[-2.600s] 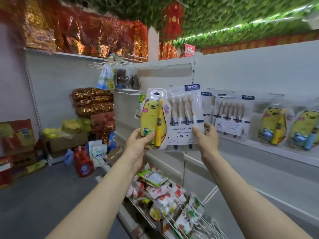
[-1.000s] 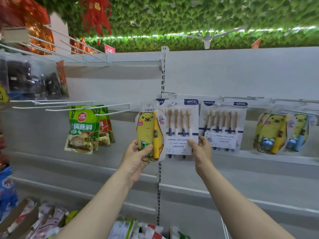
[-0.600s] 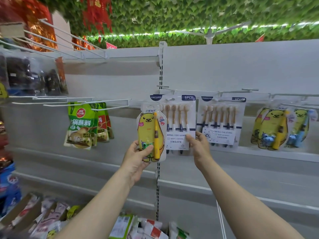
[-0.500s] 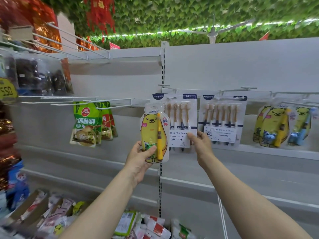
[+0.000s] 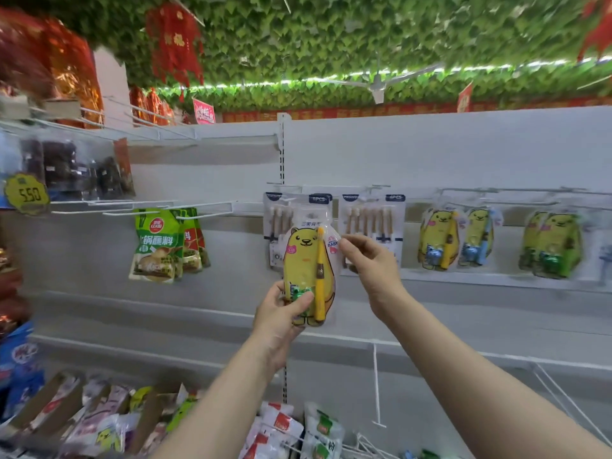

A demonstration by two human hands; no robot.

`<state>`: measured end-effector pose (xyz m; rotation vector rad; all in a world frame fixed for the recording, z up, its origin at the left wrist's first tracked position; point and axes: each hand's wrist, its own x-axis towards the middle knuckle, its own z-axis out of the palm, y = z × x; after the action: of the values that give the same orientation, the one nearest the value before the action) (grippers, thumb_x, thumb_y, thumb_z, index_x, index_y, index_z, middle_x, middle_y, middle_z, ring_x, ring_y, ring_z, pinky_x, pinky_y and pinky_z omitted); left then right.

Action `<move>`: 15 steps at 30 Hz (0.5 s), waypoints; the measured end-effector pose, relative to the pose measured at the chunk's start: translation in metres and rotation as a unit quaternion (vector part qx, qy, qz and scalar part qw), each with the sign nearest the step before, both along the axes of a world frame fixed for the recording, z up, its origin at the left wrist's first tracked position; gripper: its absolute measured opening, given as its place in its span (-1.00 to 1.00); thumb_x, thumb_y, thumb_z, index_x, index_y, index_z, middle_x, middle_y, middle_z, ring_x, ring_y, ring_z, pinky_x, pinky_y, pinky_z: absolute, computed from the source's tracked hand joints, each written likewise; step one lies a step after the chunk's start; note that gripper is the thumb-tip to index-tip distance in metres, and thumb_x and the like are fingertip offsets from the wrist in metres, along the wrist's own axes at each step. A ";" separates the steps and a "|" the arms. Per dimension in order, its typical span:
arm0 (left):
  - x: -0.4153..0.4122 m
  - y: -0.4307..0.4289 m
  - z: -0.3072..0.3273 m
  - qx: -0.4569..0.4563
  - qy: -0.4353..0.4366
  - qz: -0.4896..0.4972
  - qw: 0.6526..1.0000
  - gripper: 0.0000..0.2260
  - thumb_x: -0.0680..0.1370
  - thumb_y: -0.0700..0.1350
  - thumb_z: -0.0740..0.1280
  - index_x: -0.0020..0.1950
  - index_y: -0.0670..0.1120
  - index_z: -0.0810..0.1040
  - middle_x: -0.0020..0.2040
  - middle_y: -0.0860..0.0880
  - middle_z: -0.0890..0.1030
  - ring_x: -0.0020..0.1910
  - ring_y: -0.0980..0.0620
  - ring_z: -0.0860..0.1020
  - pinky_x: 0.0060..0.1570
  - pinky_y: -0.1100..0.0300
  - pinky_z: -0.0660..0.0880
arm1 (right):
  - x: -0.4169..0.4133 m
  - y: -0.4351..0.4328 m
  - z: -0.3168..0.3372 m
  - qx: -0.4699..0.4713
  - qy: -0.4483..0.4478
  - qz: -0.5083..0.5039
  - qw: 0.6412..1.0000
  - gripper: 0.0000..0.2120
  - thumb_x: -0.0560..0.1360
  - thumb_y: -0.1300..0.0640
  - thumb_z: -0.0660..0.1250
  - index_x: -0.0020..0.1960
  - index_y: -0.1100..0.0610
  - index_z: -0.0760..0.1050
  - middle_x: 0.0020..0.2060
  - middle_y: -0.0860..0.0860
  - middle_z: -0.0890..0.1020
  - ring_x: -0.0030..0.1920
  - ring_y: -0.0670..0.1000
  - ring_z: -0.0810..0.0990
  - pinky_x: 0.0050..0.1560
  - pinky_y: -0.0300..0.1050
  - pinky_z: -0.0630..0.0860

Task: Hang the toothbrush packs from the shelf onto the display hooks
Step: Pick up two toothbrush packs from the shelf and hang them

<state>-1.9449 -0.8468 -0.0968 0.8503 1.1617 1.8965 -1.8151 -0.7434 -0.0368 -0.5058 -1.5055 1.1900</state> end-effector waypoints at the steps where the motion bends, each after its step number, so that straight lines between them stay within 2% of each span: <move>1: 0.012 -0.005 -0.001 0.002 0.002 -0.003 1.000 -0.73 0.50 -0.26 0.44 0.16 -0.09 0.52 0.05 -0.14 0.70 0.01 -0.13 0.67 0.02 -0.06 0.61 | 0.014 -0.010 0.000 -0.001 0.001 -0.002 1.000 -0.86 0.52 0.10 0.44 0.06 0.10 0.63 -0.11 -0.07 0.70 -0.15 -0.22 0.62 -0.21 -0.40 0.49; 3: 0.037 -0.012 -0.006 0.003 0.001 -0.012 1.000 -0.72 0.50 -0.25 0.44 0.17 -0.09 0.52 0.06 -0.14 0.69 0.03 -0.14 0.66 0.09 -0.10 0.56 | 0.042 -0.027 -0.001 -0.008 0.003 -0.012 1.000 -0.92 0.52 0.14 0.45 0.00 0.10 0.64 -0.17 -0.07 0.69 -0.23 -0.27 0.62 -0.27 -0.43 0.48; 6: 0.084 -0.019 -0.015 -0.002 -0.020 -0.037 0.999 -0.72 0.50 -0.27 0.43 0.17 -0.08 0.51 0.07 -0.16 0.68 -0.01 -0.14 0.65 0.03 -0.08 0.56 | 0.087 -0.044 -0.006 -0.025 -0.005 -0.045 0.999 -0.97 0.51 0.14 0.45 -0.05 0.07 0.64 -0.19 -0.06 0.69 -0.23 -0.20 0.61 -0.30 -0.41 0.49; 10: 0.141 -0.016 -0.020 -0.006 -0.037 -0.069 0.997 -0.66 0.49 -0.27 0.44 0.22 -0.07 0.50 0.08 -0.16 0.68 -0.02 -0.14 0.66 -0.12 -0.02 0.59 | 0.144 -0.048 -0.007 -0.044 -0.013 -0.084 0.995 -0.83 0.50 0.11 0.47 0.04 0.18 0.64 -0.10 0.08 0.70 -0.16 -0.07 0.60 -0.32 -0.39 0.50; 13: 0.175 -0.005 -0.016 -0.009 -0.014 -0.087 0.996 -0.69 0.48 -0.24 0.46 0.19 -0.08 0.51 0.06 -0.17 0.69 0.02 -0.19 0.66 0.09 -0.18 0.58 | 0.183 -0.040 -0.005 -0.043 -0.005 -0.104 0.994 -0.88 0.50 0.12 0.47 -0.01 0.16 0.64 -0.14 0.06 0.69 -0.18 -0.08 0.60 -0.34 -0.41 0.48; 15: 0.195 0.006 -0.010 -0.016 0.002 -0.093 0.996 -0.70 0.48 -0.20 0.47 0.17 -0.07 0.53 0.04 -0.14 0.70 0.03 -0.18 0.66 0.10 -0.14 0.58 | 0.206 -0.028 -0.002 -0.042 0.004 -0.118 0.992 -0.88 0.50 0.15 0.47 -0.01 0.19 0.64 -0.17 0.04 0.68 -0.22 -0.11 0.59 -0.35 -0.43 0.46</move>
<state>-1.7504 -0.8412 -0.1072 0.9125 1.0734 1.7226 -1.6091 -0.7718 -0.0386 -0.7147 -1.3516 1.0710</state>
